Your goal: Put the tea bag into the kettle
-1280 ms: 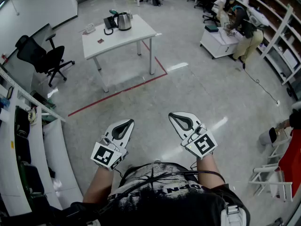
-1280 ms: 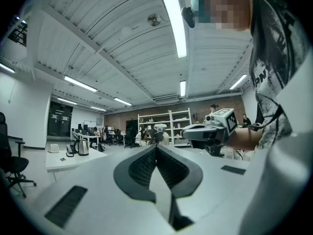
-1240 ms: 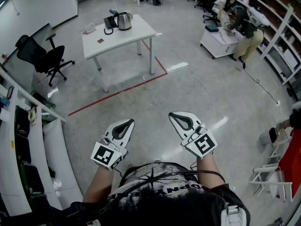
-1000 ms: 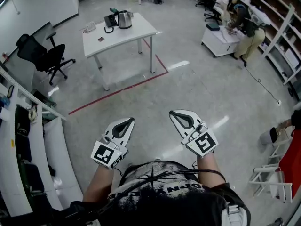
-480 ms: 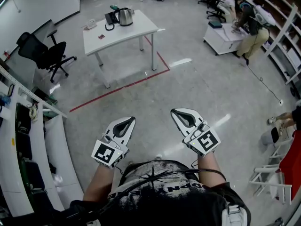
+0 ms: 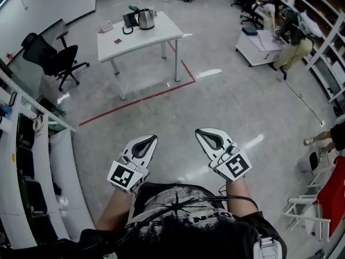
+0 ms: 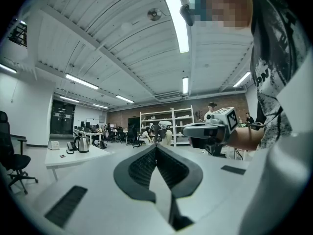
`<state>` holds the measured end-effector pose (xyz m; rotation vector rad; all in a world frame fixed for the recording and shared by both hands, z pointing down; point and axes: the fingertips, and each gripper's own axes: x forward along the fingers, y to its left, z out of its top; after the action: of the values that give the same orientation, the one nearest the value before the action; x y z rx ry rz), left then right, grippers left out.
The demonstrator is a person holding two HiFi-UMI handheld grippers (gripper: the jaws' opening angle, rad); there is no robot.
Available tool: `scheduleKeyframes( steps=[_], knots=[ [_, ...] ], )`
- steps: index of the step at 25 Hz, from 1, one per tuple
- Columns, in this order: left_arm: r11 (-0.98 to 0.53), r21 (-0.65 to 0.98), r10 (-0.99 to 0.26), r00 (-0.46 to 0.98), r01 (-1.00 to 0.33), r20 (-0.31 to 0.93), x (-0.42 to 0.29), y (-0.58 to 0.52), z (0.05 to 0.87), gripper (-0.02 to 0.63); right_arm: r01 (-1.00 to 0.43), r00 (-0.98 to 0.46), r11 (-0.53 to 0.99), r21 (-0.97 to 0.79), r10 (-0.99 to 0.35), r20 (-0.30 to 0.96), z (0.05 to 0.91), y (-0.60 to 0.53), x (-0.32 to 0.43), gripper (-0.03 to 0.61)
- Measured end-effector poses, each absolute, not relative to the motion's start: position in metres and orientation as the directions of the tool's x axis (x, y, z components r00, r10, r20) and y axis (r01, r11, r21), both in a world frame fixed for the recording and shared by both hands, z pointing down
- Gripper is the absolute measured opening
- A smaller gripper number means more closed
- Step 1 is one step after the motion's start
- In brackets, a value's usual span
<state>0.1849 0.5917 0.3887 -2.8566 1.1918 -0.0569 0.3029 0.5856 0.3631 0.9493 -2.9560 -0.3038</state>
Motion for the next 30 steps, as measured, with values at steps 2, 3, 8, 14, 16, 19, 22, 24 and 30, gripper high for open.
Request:
scheduleKeyframes(
  steps=[2,3,8,14,16,19,22,24,30],
  knots=[
    [-0.698,-0.053,-0.715,0.698,-0.714,0.016,0.187,0.593,0.39,0.011,-0.569,-0.818,0.799,0.195,-0.574,-0.036,0.365,0.586,0.305,0.009],
    [-0.696,-0.052,-0.718,0.696,-0.716,0.015,0.188,0.593,0.391,0.011,-0.568,-0.819,0.799,0.196,-0.573,-0.034,0.365,0.586,0.306,0.009],
    [-0.682,-0.048,-0.731,0.682,-0.73,0.0,0.194,0.592,0.392,0.011,-0.566,-0.822,0.802,0.19,-0.567,-0.052,0.361,0.583,0.314,0.011],
    [-0.69,-0.041,-0.724,0.69,-0.723,0.014,0.195,0.59,0.402,0.011,-0.563,-0.824,0.807,0.177,-0.565,-0.049,0.368,0.58,0.313,0.009],
    [-0.693,-0.043,-0.721,0.693,-0.72,0.021,0.195,0.587,0.403,0.011,-0.563,-0.825,0.81,0.162,-0.563,-0.052,0.369,0.578,0.311,0.009],
    [-0.698,-0.046,-0.716,0.698,-0.714,0.016,0.194,0.58,0.404,0.011,-0.571,-0.819,0.806,0.157,-0.571,-0.048,0.371,0.571,0.311,0.009],
    [-0.703,-0.048,-0.711,0.703,-0.709,0.017,0.19,0.57,0.405,0.011,-0.578,-0.814,0.801,0.156,-0.578,-0.051,0.373,0.56,0.307,0.011],
    [-0.707,-0.05,-0.707,0.707,-0.706,0.016,0.187,0.561,0.405,0.011,-0.58,-0.814,0.801,0.147,-0.578,-0.06,0.372,0.552,0.304,0.009],
    [-0.726,-0.053,-0.687,0.726,-0.686,0.017,0.179,0.524,0.403,0.011,-0.581,-0.814,0.802,0.142,-0.575,-0.085,0.363,0.514,0.284,0.009]
  ],
)
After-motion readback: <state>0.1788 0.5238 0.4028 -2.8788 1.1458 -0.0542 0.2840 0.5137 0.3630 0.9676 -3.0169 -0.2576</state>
